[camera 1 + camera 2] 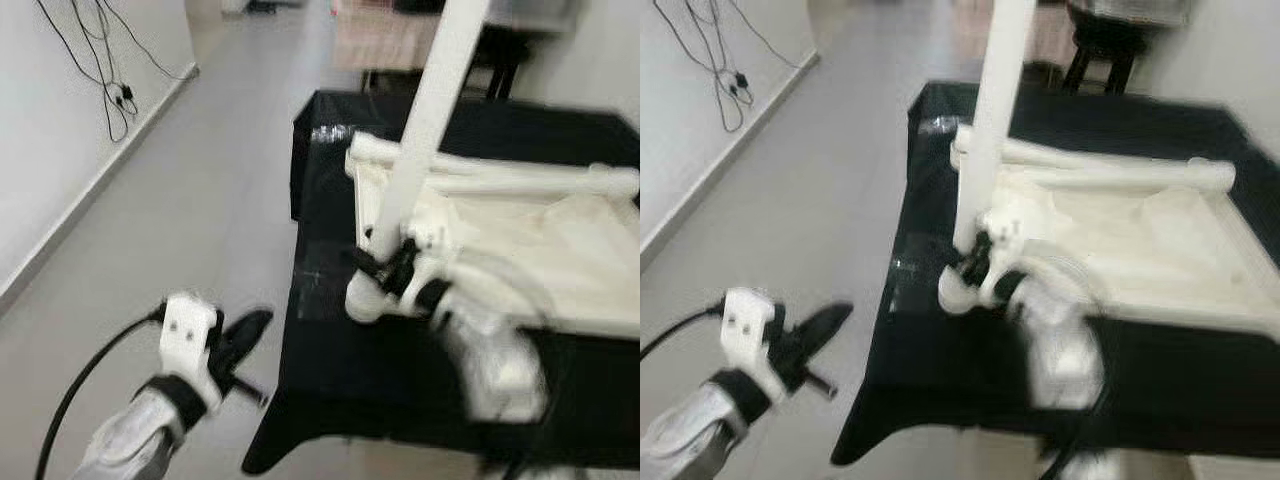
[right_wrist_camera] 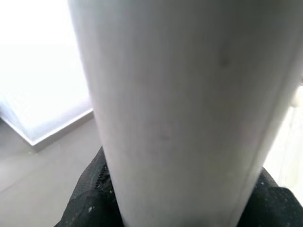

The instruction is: Building children table

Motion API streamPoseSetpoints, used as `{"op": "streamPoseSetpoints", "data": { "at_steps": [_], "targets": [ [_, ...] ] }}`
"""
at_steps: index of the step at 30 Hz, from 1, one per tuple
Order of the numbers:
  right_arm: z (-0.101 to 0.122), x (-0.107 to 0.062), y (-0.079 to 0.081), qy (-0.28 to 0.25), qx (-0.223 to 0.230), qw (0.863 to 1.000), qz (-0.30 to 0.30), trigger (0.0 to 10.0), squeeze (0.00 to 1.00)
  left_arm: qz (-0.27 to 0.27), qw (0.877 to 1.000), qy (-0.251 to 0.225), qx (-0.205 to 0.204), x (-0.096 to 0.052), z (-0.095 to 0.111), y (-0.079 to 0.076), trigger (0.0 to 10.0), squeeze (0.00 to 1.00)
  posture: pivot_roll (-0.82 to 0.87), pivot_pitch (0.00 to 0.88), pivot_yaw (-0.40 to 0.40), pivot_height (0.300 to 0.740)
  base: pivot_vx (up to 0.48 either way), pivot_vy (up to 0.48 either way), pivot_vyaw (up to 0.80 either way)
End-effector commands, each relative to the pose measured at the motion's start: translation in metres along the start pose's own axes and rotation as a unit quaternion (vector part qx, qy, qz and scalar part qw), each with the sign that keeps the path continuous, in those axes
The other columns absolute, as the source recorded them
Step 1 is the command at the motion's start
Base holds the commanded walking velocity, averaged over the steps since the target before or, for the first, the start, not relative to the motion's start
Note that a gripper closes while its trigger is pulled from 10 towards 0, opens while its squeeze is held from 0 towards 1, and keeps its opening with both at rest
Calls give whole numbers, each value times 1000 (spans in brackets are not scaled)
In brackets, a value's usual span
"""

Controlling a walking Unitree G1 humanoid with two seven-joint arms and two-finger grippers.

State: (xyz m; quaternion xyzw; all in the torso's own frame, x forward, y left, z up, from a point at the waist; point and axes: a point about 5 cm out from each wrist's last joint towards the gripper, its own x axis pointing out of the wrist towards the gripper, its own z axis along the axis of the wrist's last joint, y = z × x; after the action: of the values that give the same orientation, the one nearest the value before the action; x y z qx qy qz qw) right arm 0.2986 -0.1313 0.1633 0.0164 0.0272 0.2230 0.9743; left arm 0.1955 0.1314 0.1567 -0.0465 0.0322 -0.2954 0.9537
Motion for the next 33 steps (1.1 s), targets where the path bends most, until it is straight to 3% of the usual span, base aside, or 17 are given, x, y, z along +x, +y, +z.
{"op": "streamPoseSetpoints", "data": {
  "at_steps": [1, 2, 6, 7, 11, 12, 14, 16, 18, 19, 20, 24, 26, 33],
  "targets": [
    [-23, -9, 3, 53, 22, 997, -45, 0, 0, -24, 1000, 17, -6, -2, -4, -5, 10000, 0, 37, 113, -34, 740, 0, 0, 0],
    [-24, -11, 14, 44, 38, 996, -69, 0, 0, -45, 998, 31, -8, -2, -7, -8, 10000, 0, 42, 110, -30, 740, 0, 0, 0],
    [-18, -3, 14, 26, 16, 997, -66, 0, 0, -70, 996, 50, 11, 0, -11, -10, 10000, 0, 45, 108, -38, 740, 0, 0, 0],
    [-14, 2, 13, 18, 7, 998, -55, 10000, 0, -73, 996, 51, 18, 2, -11, -11, 10000, 0, 46, 107, -40, 740, 0, 0, 0],
    [-9, 8, 18, 3, 16, 1000, 3, 10000, 0, -73, 996, 49, 25, 4, -11, -10, 10000, 0, 50, 106, -42, 740, 0, 0, 0],
    [3, 15, 23, -20, 37, 995, 90, 10000, 1000, -69, 996, 45, 31, 6, -11, -11, 10000, 0, 57, 104, -48, 740, 0, 0, 0],
    [9, 15, 26, -26, 53, 992, 116, 10000, 1000, -68, 996, 45, 33, 7, -11, -11, 10000, 0, 59, 103, -48, 740, 0, 0, 0],
    [19, 18, 18, -43, 70, 988, 132, 10000, 1000, -67, 996, 42, 37, 8, -11, -11, 10000, 0, 70, 98, -56, 740, 0, 0, 0],
    [21, 19, 13, -42, 51, 989, 135, 10000, 1000, -66, 996, 40, 40, 9, -10, -11, 10000, 0, 80, 94, -58, 740, 0, 0, 0],
    [23, 20, 8, -40, 39, 987, 148, 10000, 820, -63, 996, 36, 47, 10, -9, -11, 10000, 0, 84, 91, -63, 740, 0, 0, 0],
    [24, 20, 5, -34, 28, 985, 165, 10000, 0, -59, 996, 33, 53, 10, -9, -11, 10000, 0, 84, 91, -63, 740, 0, 0, 0],
    [23, 25, -8, -13, -3, 984, 175, 10000, 0, -49, 996, 25, 70, 11, -8, -10, 10000, 0, 91, 83, -68, 740, 0, 0, 0],
    [23, 30, -19, -2, -23, 976, 216, 10000, 0, -40, 995, 22, 84, 13, -9, -10, 10000, 0, 89, 69, -74, 740, 0, 0, 0],
    [25, 34, -22, 4, -20, 960, 279, 10000, 0, -34, 995, 18, 92, 15, -10, -9, 10000, 0, 82, 62, -73, 740, 0, 0, 0]
  ]
}}
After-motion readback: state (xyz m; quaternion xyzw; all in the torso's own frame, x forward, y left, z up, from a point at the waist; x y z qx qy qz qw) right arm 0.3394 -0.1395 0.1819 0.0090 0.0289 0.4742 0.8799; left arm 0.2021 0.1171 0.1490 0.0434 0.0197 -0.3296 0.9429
